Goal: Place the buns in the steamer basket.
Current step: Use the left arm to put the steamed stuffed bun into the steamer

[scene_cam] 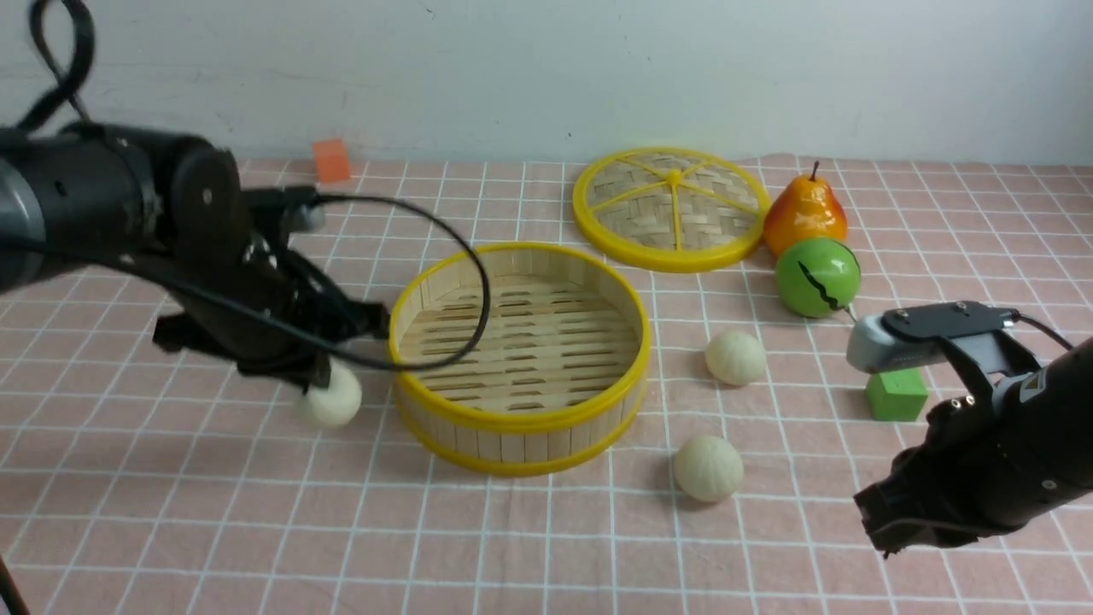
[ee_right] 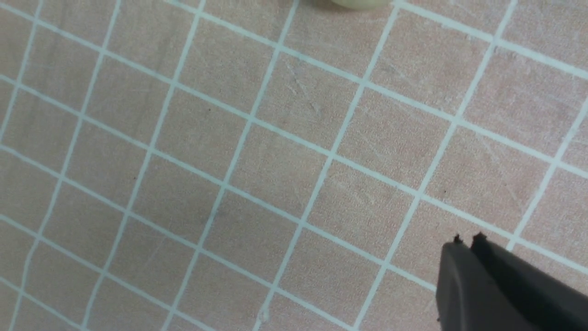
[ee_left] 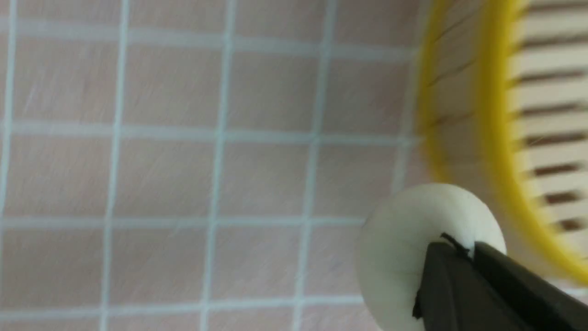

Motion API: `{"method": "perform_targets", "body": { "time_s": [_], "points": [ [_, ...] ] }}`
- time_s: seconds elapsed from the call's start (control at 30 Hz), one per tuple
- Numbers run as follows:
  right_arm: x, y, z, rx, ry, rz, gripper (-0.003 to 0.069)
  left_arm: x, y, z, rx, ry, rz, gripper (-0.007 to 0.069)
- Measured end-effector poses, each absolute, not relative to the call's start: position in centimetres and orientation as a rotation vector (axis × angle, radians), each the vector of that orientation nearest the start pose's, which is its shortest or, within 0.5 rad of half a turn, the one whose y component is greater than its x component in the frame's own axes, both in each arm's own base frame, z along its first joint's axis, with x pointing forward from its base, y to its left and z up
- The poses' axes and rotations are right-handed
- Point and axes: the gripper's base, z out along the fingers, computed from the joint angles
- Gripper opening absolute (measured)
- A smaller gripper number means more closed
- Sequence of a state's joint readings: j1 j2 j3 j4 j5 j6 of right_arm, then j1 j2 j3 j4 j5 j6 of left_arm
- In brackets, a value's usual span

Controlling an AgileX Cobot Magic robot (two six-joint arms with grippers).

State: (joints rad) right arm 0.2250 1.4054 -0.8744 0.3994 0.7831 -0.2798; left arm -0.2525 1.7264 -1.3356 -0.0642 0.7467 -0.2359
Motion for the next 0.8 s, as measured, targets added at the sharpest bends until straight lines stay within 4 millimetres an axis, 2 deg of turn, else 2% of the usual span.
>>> {"method": "perform_targets", "body": {
  "time_s": [0.07,0.2,0.3,0.4,0.47,0.5,0.63,0.7,0.73,0.8],
  "points": [
    [24.9,8.3,24.0,-0.357,2.723,0.454,0.0031,37.1,-10.5,29.0,0.024,2.552,-0.33,-0.0013],
    [24.9,8.3,24.0,-0.353,2.72,0.457,0.0031,38.7,-11.5,30.2,0.072,2.518,-0.401,-0.0013],
    [25.1,8.3,24.0,-0.347,2.708,0.453,0.0031,40.6,-13.0,28.6,0.137,2.574,-0.403,-0.0013],
    [25.1,8.3,24.0,-0.346,2.704,0.452,0.0032,41.4,-14.7,26.6,0.224,2.625,-0.349,-0.0013],
    [25.1,8.3,24.0,-0.346,2.705,0.452,0.0036,41.8,-15.7,25.3,0.3,2.644,-0.276,-0.0013],
    [25.0,8.3,24.0,-0.348,2.71,0.454,0.0045,42.0,-16.9,24.1,0.35,2.66,-0.199,-0.0013],
    [24.9,8.3,24.0,-0.354,2.724,0.459,0.0085,42.2,-17.7,22.3,0.374,2.689,-0.127,0.0011],
    [25.0,8.5,24.2,-0.376,2.725,0.456,0.0134,42.3,-17.8,22.0,0.365,2.695,-0.129,0.0081],
    [25.0,8.6,24.3,-0.381,2.723,0.456,0.0146,42.3,-17.8,22.0,0.365,2.695,-0.129,0.0089],
    [25.4,9.4,25.2,-0.437,2.705,0.458,0.023,42.3,-17.9,22.6,0.349,2.694,-0.153,0.0208]
  ]
}}
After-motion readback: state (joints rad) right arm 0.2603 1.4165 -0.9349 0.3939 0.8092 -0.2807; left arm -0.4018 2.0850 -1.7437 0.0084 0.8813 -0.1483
